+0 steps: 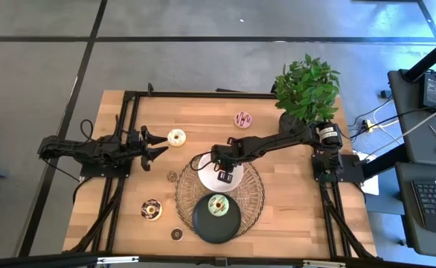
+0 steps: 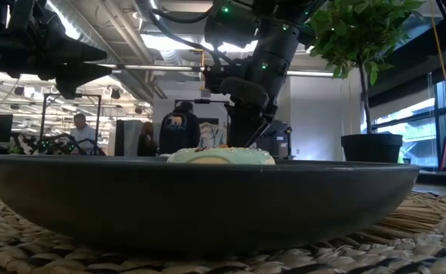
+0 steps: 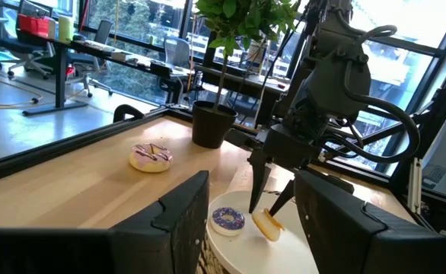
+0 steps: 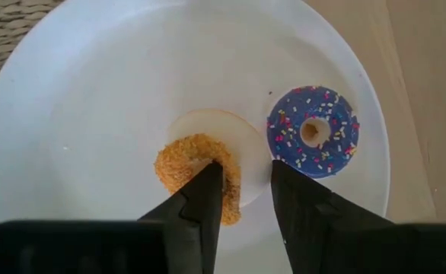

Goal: Pick & Place donuts
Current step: Put the small yellow doughnut on the white plate

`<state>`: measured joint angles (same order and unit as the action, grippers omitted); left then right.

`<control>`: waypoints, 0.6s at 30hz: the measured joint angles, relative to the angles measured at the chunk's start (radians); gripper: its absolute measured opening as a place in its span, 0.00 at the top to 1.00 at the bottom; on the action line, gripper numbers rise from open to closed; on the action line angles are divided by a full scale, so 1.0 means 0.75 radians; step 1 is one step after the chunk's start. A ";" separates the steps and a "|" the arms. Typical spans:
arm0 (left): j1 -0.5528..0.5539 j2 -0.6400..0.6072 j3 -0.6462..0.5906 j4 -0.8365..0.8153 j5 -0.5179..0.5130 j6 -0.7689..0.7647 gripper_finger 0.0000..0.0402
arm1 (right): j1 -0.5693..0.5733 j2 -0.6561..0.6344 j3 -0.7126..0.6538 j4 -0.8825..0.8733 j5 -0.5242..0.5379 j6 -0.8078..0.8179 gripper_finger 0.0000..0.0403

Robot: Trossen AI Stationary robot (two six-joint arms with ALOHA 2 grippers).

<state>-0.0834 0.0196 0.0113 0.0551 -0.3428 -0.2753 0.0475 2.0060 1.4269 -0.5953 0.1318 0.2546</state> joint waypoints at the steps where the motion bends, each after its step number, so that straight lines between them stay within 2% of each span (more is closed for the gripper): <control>1: 0.000 0.000 0.000 0.000 0.000 0.000 0.53 | 0.000 0.000 0.000 0.000 0.000 -0.001 0.71; 18: 0.000 0.000 0.000 0.000 0.000 0.000 0.53 | 0.001 0.000 -0.001 0.000 -0.003 0.038 0.71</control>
<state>-0.0831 0.0196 0.0113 0.0551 -0.3428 -0.2752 0.0479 2.0060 1.4265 -0.5957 0.1299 0.2832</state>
